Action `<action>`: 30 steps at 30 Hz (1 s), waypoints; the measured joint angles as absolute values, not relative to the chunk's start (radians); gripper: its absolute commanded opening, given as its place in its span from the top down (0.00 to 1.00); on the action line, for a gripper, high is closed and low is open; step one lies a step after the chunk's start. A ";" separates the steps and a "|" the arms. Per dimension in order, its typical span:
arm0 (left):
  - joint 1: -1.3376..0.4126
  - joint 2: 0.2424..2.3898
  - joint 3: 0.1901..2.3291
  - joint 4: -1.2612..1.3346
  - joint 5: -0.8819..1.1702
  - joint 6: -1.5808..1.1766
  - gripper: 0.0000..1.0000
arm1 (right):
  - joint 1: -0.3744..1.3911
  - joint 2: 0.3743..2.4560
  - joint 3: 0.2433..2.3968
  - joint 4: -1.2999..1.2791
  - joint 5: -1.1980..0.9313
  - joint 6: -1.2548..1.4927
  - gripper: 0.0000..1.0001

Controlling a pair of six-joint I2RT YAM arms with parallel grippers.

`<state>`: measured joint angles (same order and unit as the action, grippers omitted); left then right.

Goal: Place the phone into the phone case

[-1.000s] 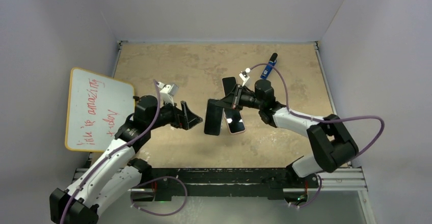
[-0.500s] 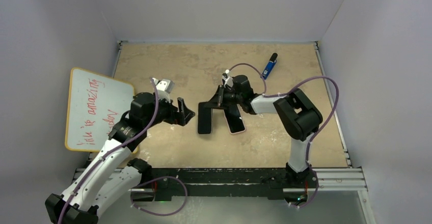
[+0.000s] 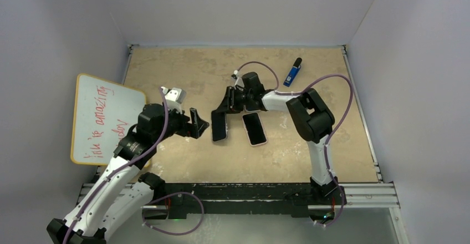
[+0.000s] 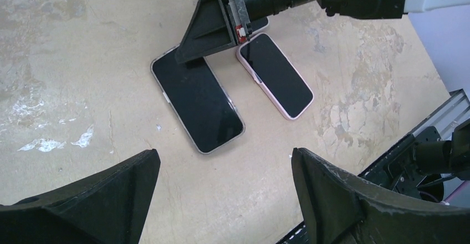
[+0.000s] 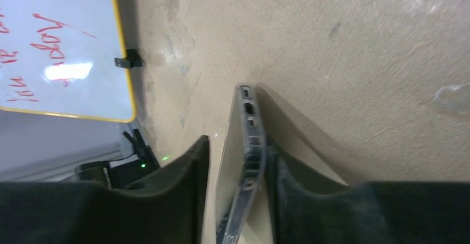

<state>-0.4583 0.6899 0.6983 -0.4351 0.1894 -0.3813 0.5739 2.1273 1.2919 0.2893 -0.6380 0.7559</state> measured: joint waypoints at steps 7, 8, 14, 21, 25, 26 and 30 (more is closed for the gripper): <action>-0.458 0.715 0.698 -0.435 0.189 -0.381 0.06 | 0.564 2.127 1.394 0.100 -0.554 0.646 0.08; -0.458 0.717 0.698 -0.435 0.189 -0.381 0.06 | 0.562 2.123 1.403 0.079 -0.543 0.634 0.02; -0.458 0.717 0.698 -0.435 0.164 -0.391 0.04 | 0.554 2.019 1.393 -0.052 -0.474 0.567 0.01; -0.458 0.756 0.736 -0.432 0.123 -0.415 0.02 | 0.554 1.676 1.253 -0.126 -0.381 0.514 0.01; -0.458 0.780 0.750 -0.406 0.122 -0.437 0.02 | 0.554 1.481 1.153 -0.149 -0.324 0.509 0.01; -0.458 0.786 0.751 -0.400 0.123 -0.444 0.02 | 0.554 1.443 1.131 -0.157 -0.311 0.509 0.01; -0.458 0.813 0.755 -0.383 0.131 -0.461 0.02 | 0.554 1.270 1.016 -0.182 -0.242 0.515 0.01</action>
